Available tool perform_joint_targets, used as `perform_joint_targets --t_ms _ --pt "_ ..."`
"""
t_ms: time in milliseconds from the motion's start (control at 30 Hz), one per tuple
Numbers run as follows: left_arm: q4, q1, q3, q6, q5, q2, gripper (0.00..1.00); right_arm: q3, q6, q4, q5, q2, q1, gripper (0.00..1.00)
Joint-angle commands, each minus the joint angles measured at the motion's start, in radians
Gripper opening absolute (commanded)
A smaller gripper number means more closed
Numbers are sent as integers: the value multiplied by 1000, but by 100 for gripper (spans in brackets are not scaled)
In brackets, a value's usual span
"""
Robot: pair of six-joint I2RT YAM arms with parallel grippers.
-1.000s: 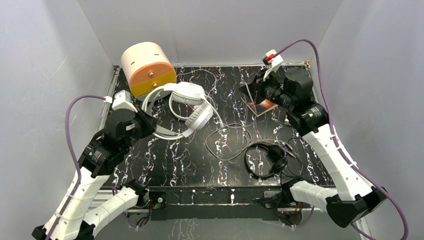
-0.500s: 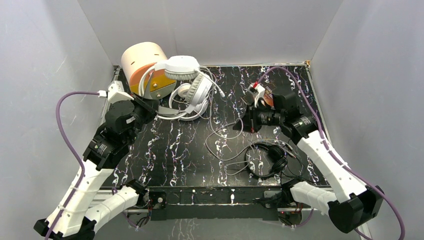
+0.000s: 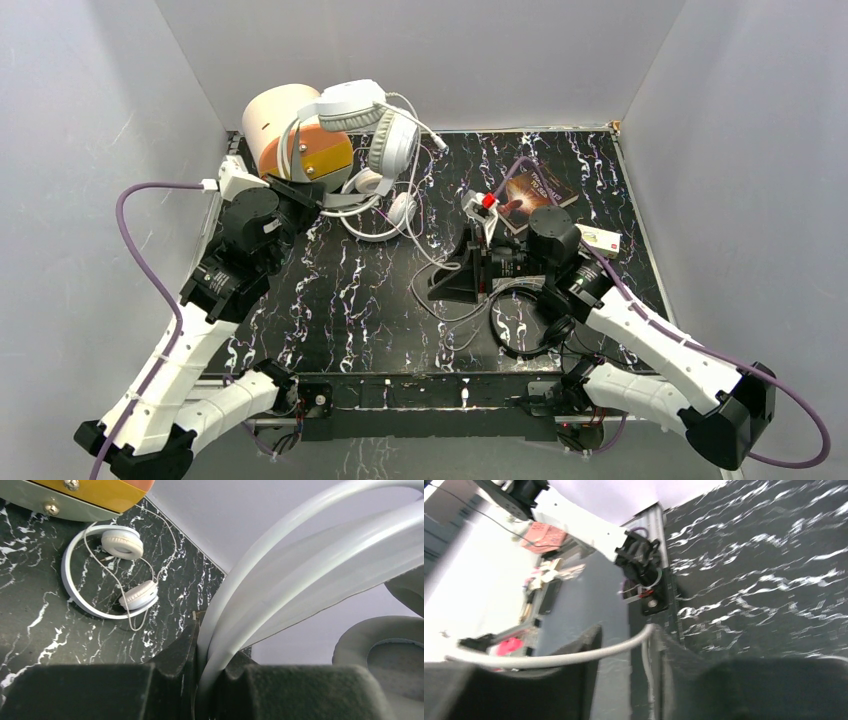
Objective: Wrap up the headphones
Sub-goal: Wrap the headphones cable around the headphones.
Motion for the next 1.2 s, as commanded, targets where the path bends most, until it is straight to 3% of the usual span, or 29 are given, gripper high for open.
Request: perform_joint_targets --t_ms 0,133,233,433,767,967,1067,1167 --pt "128 0 34 -117 15 -31 0 -47 -72 235 109 -31 4 62" --pt "128 0 39 -164 66 -35 0 -114 -146 418 193 -27 4 89" --pt "103 0 68 -176 80 -29 0 -138 -205 503 205 -24 5 98" --pt "88 0 104 -195 92 -25 0 -132 -326 447 331 -49 5 99" --pt "116 0 94 -209 81 -29 0 -156 -336 399 383 -197 4 99" --pt "161 0 77 -240 116 -30 0 -89 -266 485 320 -80 4 97" --pt "167 0 85 -249 138 -27 0 -80 -291 485 408 -56 5 98" --pt "159 0 102 -247 154 -30 0 -122 -315 528 590 -61 2 99"
